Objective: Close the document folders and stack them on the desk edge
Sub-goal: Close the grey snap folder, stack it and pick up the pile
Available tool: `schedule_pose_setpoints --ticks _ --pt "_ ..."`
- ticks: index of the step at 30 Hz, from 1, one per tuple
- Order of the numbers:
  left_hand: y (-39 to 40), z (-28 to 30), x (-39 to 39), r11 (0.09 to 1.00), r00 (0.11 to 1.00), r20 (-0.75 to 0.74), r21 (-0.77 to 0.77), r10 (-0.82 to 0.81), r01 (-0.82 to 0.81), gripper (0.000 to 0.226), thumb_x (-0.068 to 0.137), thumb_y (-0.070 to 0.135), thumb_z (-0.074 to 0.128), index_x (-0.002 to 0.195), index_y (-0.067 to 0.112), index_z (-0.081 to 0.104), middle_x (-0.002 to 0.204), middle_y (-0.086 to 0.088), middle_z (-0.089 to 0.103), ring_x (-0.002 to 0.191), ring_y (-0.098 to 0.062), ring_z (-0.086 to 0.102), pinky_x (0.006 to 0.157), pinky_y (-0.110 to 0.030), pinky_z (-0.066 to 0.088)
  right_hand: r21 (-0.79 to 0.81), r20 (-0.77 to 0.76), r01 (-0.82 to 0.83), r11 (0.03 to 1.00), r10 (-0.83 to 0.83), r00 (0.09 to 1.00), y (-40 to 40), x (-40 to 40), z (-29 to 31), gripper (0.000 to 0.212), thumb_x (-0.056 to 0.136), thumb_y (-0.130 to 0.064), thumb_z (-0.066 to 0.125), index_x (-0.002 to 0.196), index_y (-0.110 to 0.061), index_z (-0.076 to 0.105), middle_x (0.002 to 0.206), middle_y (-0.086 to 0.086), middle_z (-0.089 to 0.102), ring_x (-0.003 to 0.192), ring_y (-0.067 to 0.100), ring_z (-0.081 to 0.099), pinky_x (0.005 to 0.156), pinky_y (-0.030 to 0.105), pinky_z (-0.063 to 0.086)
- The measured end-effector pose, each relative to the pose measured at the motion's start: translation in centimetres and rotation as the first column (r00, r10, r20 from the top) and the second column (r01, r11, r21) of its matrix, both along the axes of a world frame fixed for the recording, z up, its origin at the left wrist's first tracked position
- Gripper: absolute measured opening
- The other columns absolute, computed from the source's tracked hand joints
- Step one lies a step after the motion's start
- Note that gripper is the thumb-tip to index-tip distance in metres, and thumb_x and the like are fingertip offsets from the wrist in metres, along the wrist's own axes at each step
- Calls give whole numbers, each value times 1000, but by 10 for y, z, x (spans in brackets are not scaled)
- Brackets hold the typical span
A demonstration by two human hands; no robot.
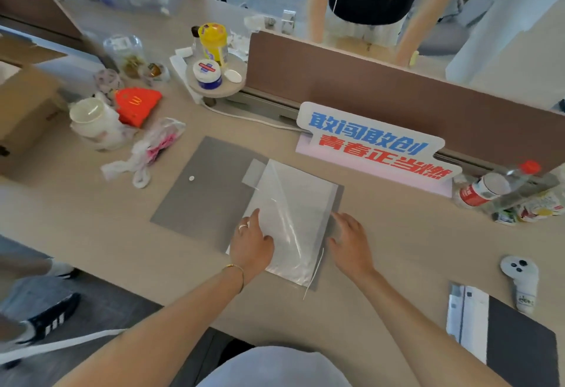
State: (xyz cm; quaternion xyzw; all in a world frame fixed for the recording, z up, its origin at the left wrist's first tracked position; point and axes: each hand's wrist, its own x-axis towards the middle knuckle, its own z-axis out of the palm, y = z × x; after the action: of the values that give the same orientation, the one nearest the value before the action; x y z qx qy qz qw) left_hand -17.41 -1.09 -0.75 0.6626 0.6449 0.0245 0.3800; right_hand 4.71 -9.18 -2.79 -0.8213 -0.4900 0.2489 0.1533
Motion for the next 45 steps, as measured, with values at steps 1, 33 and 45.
schedule_pose_setpoints --ticks 1,33,45 --pt "6 -4 -8 1000 1000 3 -9 17 -17 73 90 14 50 158 19 24 151 -15 42 135 -36 43 107 -44 41 -22 -19 2 1000 -3 1000 5 -6 -2 67 81 -18 60 146 -21 44 150 7 45 139 30 38 115 42 33" --pt "140 -62 -130 980 972 -183 -102 151 -171 130 60 93 53 161 35 -3 170 -18 -5 157 -33 -10 124 -56 9 -392 -49 -108 914 96 994 72 -52 -15 62 78 -26 53 137 -44 45 163 -1 24 147 26 24 106 41 39" --pt "121 -22 -99 931 920 206 -227 334 -287 109 72 75 70 158 23 27 146 -9 51 136 -26 51 100 -31 43 -372 -204 -54 927 -24 979 75 -40 -5 68 77 -28 59 143 -39 44 141 -1 54 127 24 52 101 34 43"
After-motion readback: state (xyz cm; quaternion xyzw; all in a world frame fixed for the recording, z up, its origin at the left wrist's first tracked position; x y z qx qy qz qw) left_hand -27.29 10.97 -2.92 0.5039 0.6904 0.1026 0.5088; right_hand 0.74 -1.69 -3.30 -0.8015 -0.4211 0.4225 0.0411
